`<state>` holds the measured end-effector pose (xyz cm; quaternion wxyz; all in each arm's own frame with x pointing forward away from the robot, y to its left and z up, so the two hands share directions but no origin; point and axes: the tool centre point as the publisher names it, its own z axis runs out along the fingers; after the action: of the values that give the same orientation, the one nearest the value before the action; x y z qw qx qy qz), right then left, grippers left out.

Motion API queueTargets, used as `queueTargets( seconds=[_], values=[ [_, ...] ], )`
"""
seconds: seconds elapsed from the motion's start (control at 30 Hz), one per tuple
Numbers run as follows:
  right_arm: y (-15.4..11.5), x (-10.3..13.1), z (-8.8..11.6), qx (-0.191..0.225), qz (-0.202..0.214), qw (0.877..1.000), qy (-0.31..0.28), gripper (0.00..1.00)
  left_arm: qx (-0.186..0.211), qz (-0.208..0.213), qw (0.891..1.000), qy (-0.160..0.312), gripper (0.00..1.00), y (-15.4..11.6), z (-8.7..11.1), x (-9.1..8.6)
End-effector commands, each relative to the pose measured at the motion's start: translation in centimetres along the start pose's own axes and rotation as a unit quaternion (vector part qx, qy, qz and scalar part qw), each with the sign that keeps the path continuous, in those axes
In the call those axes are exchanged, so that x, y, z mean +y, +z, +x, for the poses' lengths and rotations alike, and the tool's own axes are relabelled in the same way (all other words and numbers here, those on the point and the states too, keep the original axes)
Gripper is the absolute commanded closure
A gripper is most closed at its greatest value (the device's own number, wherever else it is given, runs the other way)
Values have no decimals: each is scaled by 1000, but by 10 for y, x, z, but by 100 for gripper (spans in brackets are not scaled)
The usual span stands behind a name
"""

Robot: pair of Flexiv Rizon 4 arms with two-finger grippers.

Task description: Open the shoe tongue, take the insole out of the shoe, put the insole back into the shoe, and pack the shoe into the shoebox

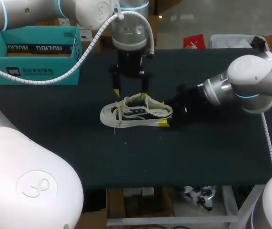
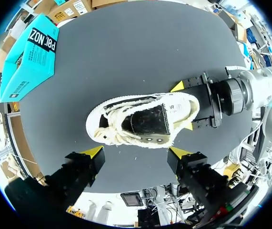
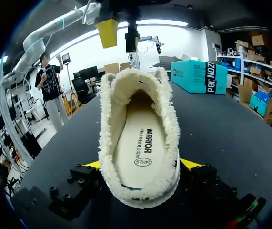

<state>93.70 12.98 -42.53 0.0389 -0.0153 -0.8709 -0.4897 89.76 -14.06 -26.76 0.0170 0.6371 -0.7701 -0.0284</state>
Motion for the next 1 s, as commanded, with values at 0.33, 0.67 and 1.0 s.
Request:
queueTargets(
  seconds=[0.33, 0.67, 1.0],
  values=[
    [3, -2, -2, 0, -1, 1000, 0, 100, -89, -20, 995, -26, 26, 26, 34, -26],
    [3, -2, -2, 0, -1, 1000, 0, 100, -113, -37, 992, -32, 39, 43, 36, -27],
    [3, -2, -2, 0, -1, 1000, 0, 100, -120, -45, 991, -40, 80, 49, 30, -27]
  ],
)
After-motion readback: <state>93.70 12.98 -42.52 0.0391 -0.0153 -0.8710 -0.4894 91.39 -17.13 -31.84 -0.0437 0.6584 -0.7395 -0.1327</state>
